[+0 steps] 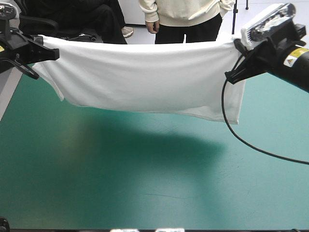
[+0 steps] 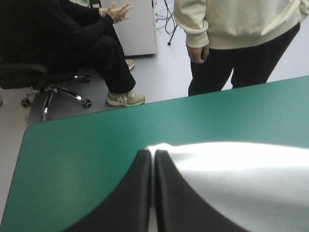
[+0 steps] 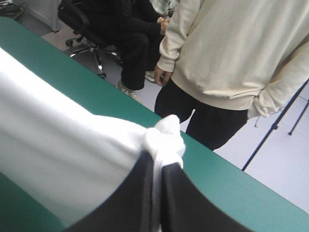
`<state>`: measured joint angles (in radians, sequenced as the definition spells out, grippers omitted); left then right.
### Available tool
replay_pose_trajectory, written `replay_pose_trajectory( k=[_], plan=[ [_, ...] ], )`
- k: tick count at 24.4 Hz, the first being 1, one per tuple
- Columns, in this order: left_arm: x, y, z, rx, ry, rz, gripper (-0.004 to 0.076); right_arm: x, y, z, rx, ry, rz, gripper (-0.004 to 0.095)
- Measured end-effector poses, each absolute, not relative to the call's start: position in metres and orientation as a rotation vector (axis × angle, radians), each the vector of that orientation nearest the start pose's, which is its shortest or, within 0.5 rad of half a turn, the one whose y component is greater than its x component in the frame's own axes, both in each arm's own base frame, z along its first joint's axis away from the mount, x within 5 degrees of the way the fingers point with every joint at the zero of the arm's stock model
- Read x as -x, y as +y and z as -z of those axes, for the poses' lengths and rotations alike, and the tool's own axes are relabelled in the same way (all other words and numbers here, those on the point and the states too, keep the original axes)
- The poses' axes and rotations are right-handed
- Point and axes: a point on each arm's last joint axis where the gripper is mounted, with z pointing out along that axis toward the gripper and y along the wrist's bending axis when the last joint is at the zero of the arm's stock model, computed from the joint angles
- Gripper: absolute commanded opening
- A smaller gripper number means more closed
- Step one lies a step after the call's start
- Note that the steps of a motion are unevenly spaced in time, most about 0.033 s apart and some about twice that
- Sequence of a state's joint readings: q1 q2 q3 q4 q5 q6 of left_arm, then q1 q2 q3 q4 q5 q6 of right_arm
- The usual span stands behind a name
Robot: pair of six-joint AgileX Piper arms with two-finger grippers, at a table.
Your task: Fold the cloth
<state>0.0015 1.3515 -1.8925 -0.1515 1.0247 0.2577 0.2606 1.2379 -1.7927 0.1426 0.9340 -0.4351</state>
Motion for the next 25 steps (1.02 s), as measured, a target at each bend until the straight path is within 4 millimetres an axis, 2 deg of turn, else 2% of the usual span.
replay_pose_trajectory(
  k=[4, 8, 12, 15, 16, 17, 18, 20, 22, 23, 25],
  plan=[
    [-0.246, -0.012, -0.543, -0.251, 1.902, 0.022, -0.0017, -0.195, 0.056, -0.552, 0.584, 1.731, 0.027, -0.0018],
    [-0.267, -0.015, -0.533, -0.244, 1.915, 0.074, -0.0017, -0.214, 0.057, -0.542, 0.582, 1.782, 0.076, -0.0017],
    [-0.306, -0.018, -0.516, -0.238, 1.904, 0.118, -0.0017, -0.262, 0.062, -0.518, 0.571, 1.860, 0.108, -0.0018],
    [-0.334, -0.017, -0.507, -0.214, 1.839, 0.117, -0.0017, -0.307, 0.063, -0.496, 0.539, 1.867, 0.126, -0.0018],
    [-0.352, -0.015, -0.501, -0.184, 1.779, 0.107, -0.0017, -0.336, 0.061, -0.484, 0.498, 1.825, 0.128, -0.0018],
    [-0.359, -0.014, -0.500, -0.171, 1.751, 0.099, -0.0017, -0.347, 0.059, -0.481, 0.472, 1.786, 0.125, -0.0018],
    [-0.375, -0.012, -0.496, -0.138, 1.675, 0.083, -0.0017, -0.370, 0.058, -0.474, 0.426, 1.708, 0.120, -0.0018],
    [-0.393, -0.011, -0.491, -0.104, 1.578, 0.055, -0.0017, -0.392, 0.058, -0.467, 0.376, 1.598, 0.115, -0.0018],
    [-0.405, -0.010, -0.484, -0.087, 1.541, 0.042, -0.0017, -0.404, 0.060, -0.462, 0.348, 1.541, 0.107, -0.0018],
    [-0.408, -0.010, -0.482, -0.084, 1.547, 0.047, -0.0017, -0.407, 0.060, -0.460, 0.341, 1.536, 0.101, -0.0018],
    [-0.421, -0.012, -0.460, -0.084, 1.633, 0.079, -0.0017, -0.417, 0.061, -0.445, 0.331, 1.598, 0.067, -0.0018]
  ],
)
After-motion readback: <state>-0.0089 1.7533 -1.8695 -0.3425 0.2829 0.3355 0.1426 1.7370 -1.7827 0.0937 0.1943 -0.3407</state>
